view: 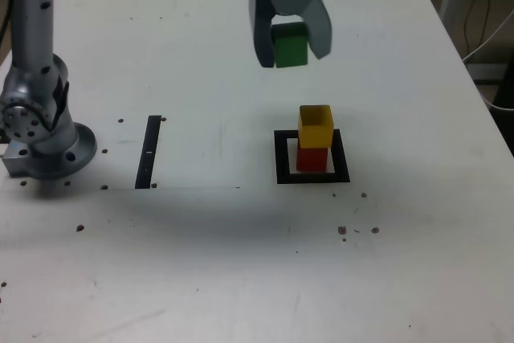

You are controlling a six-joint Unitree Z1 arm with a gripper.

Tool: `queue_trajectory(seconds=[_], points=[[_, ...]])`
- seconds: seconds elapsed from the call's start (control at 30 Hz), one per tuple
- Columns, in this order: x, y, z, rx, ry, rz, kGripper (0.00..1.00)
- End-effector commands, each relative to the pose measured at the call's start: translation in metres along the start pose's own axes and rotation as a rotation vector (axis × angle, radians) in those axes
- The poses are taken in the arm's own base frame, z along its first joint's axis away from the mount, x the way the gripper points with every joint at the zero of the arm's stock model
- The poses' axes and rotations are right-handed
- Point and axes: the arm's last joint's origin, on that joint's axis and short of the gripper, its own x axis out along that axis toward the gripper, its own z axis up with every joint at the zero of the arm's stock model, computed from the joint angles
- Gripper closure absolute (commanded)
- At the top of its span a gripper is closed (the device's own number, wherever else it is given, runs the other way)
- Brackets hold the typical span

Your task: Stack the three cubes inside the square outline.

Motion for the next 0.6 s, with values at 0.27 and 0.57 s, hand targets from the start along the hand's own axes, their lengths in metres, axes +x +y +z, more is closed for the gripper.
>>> queue_trajectory(seconds=[0.27, 0.57], points=[[0.008, -0.011, 0.012, 0.014, 0.038, -0.006, 0.79], [0.004, -0.035, 0.003, 0.058, 0.030, 0.014, 0.77]])
